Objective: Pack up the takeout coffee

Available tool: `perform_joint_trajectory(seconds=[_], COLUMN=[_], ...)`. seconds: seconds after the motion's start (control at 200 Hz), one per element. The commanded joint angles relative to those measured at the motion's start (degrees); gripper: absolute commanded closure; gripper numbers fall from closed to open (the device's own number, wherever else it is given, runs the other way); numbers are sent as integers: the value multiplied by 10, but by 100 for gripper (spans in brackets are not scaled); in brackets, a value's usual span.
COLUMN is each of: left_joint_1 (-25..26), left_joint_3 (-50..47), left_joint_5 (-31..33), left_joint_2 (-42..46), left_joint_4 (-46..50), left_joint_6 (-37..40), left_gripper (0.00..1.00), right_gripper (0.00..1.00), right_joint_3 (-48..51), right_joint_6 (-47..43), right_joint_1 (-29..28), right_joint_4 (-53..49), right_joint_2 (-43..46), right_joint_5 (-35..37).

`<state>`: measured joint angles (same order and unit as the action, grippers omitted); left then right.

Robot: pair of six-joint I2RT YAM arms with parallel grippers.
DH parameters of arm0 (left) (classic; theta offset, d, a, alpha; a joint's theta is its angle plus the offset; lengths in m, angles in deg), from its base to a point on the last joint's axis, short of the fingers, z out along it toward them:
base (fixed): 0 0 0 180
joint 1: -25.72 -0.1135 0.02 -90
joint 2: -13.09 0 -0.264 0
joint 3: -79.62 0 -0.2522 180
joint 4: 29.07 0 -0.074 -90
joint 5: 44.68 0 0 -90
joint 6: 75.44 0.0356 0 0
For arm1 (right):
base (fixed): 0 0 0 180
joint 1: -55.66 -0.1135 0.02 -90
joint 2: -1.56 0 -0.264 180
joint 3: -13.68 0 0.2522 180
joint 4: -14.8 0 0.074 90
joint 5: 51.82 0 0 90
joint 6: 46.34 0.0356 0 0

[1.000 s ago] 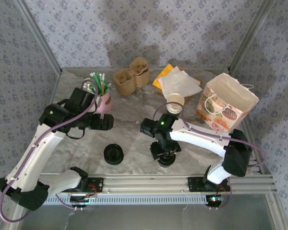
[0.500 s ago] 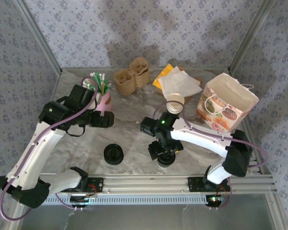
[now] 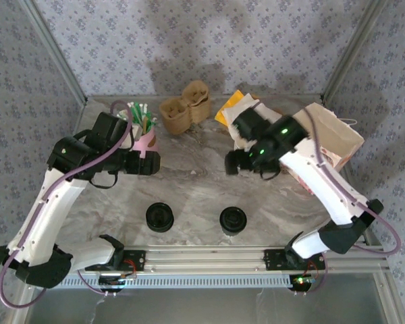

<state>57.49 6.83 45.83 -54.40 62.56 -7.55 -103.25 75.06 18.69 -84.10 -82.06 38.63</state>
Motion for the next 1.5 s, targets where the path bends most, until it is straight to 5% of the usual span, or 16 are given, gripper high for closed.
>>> perform_joint_trajectory(seconds=[0.0,0.185,0.39,0.779,1.144,1.374,1.494], left_joint_1=[18,47,56,60,60,61,67], left_joint_3=[32,53,69,21,21,20,16], left_joint_5=[-1,9,3,10,-11,-9,-5], left_joint_2=[-21,-55,-92,-123,-159,-154,-145], left_joint_4=[22,10,-26,-139,-155,-147,-142], left_joint_6=[-10,-11,-3,2,3,-6,-12], left_gripper=[2,3,4,5,7,7,7], right_gripper=[13,15,18,20,28,49,52], right_joint_3=[-55,-130,-165,-351,-244,-236,-209], right_joint_6=[-52,-75,-76,-87,-73,-66,-69], right_joint_1=[94,220,292,323,355,358,354], right_joint_4=[-7,23,52,9,54,57,62], right_joint_2=[-2,-62,-133,-273,-262,-259,-233], right_joint_5=[-5,-23,-4,47,45,42,48])
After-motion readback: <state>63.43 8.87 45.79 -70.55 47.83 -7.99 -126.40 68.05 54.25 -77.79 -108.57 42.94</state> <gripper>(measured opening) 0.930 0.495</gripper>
